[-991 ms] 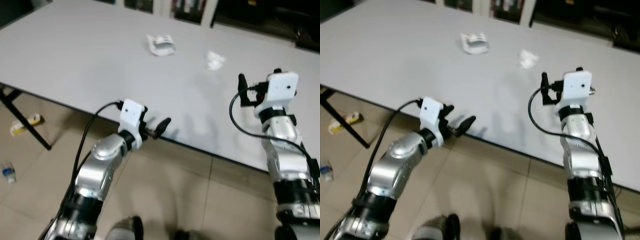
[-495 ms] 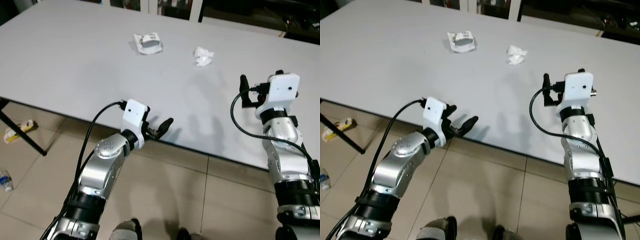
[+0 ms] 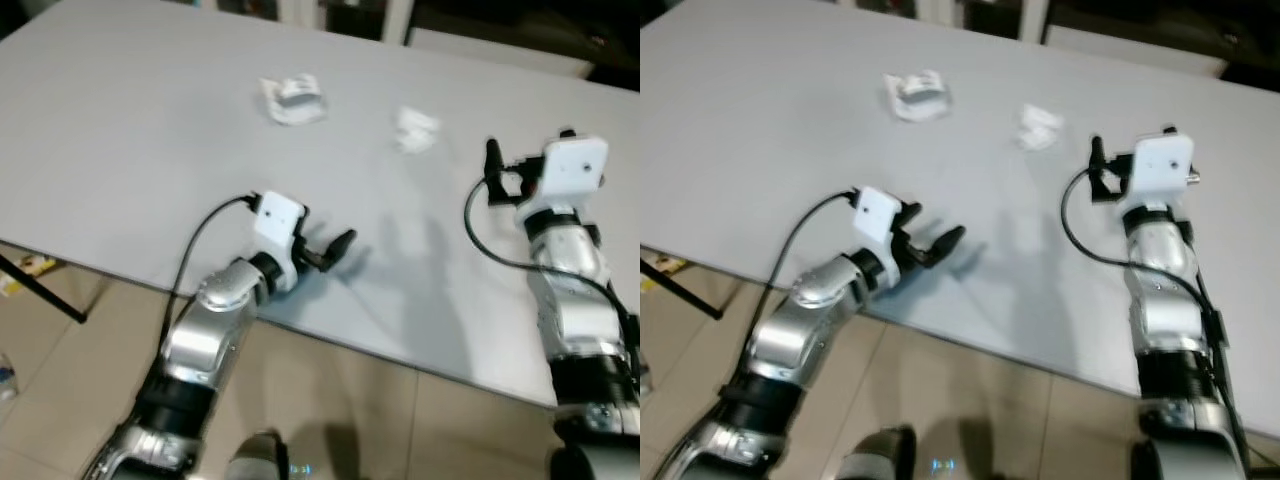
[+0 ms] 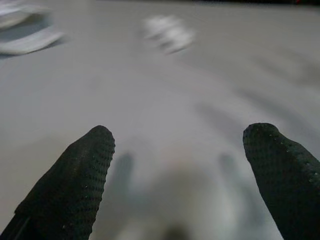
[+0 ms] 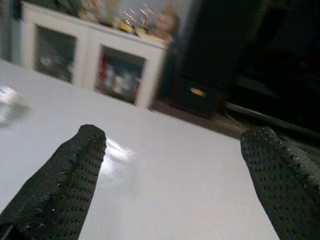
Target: Picking trash to rubbish bin
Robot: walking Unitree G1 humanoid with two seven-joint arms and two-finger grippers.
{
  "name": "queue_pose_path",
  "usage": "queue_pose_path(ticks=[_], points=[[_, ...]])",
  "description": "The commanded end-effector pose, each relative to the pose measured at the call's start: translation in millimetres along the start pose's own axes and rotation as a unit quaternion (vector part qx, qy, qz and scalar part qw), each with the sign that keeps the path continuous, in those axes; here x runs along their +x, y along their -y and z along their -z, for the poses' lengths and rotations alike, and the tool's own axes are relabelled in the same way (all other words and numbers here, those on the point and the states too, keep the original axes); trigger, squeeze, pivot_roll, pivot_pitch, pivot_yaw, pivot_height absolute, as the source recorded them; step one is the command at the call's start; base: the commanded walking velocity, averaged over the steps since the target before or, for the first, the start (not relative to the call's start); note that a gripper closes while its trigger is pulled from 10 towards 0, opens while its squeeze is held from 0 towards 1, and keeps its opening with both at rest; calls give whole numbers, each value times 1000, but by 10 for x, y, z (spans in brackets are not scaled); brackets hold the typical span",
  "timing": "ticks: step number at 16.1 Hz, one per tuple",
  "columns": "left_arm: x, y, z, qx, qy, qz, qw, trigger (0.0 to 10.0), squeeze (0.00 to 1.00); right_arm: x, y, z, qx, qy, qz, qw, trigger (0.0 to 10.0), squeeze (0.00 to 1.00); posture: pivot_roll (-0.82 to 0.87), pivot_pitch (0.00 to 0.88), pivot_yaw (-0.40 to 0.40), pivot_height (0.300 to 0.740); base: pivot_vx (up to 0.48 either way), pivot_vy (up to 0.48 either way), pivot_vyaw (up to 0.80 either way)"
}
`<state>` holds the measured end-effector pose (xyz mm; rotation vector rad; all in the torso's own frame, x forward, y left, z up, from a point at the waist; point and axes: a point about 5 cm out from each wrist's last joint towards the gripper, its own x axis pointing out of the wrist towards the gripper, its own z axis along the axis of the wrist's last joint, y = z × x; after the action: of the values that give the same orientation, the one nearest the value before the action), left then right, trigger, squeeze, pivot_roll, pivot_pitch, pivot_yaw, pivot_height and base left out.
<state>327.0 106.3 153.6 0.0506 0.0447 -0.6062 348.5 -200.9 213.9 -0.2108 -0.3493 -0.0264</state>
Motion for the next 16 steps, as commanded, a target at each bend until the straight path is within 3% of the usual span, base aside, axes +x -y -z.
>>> queue_pose_path(ticks=[1,12,16], points=[[34,54,-34,4,6,9,1000,10000,0,-41,111,48,-13,-14,13,1000,10000,0,274,192,-42,740,465,0,0],[47,34,-86,9,16,10,1000,10000,0,-32,91,79,-16,-22,6,1000,10000,0,281,185,-36,740,464,0,0],[0,8,-50,7,5,4,1000,10000,0,-33,46,116,-15,-34,-1,999,10000,0,291,205,-31,740,0,0,0]])
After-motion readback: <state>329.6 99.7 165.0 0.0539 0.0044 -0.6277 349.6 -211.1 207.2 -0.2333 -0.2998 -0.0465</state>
